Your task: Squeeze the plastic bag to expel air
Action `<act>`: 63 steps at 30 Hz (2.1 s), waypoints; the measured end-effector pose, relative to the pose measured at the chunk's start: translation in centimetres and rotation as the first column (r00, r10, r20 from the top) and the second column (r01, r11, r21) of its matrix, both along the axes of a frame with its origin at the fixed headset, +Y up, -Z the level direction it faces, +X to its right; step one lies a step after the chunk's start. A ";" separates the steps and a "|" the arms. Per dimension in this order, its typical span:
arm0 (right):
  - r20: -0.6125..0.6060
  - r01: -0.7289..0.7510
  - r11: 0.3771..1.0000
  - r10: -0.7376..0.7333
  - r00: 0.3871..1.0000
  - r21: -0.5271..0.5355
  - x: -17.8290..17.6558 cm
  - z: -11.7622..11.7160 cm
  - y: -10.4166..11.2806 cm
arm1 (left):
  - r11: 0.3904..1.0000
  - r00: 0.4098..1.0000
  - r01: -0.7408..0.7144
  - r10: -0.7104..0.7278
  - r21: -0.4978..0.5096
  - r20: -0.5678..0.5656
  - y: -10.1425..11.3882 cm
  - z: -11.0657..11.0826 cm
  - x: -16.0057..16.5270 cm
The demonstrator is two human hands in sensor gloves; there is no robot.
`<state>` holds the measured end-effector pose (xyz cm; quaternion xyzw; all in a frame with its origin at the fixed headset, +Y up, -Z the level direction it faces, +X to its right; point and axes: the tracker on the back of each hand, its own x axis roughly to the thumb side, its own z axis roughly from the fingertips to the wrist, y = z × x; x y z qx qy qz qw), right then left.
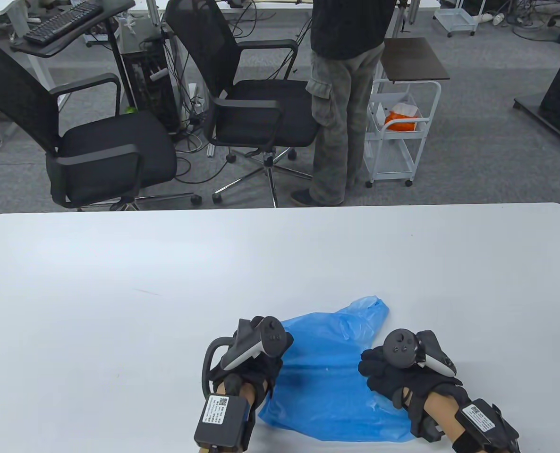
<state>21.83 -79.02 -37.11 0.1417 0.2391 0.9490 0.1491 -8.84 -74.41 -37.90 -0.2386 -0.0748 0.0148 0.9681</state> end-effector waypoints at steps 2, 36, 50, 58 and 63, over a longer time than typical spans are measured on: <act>-0.008 -0.002 1.000 0.002 1.000 -0.004 0.0 0.0 0.0 | 0.998 0.998 0.051 -0.051 -0.030 -0.021 -1.2 -0.9 0.0; -0.185 -0.238 0.967 0.251 0.950 0.092 -9.3 -6.6 0.0 | 0.964 0.961 -0.239 0.217 -0.118 -0.173 -5.1 -2.6 -2.8; 0.169 -0.142 0.990 0.144 0.975 -0.026 7.0 -7.5 -0.5 | 0.973 0.965 -0.211 0.192 -0.097 -0.177 -5.0 -2.6 -2.6; 0.228 -0.158 0.987 0.156 0.961 -0.009 7.6 -7.0 -0.6 | 0.971 0.964 -0.218 0.199 -0.096 -0.179 -5.0 -2.5 -2.9; 0.239 -0.136 0.991 0.134 0.962 -0.008 7.6 -6.9 -0.5 | 0.971 0.963 -0.219 0.199 -0.095 -0.180 -5.0 -2.5 -2.9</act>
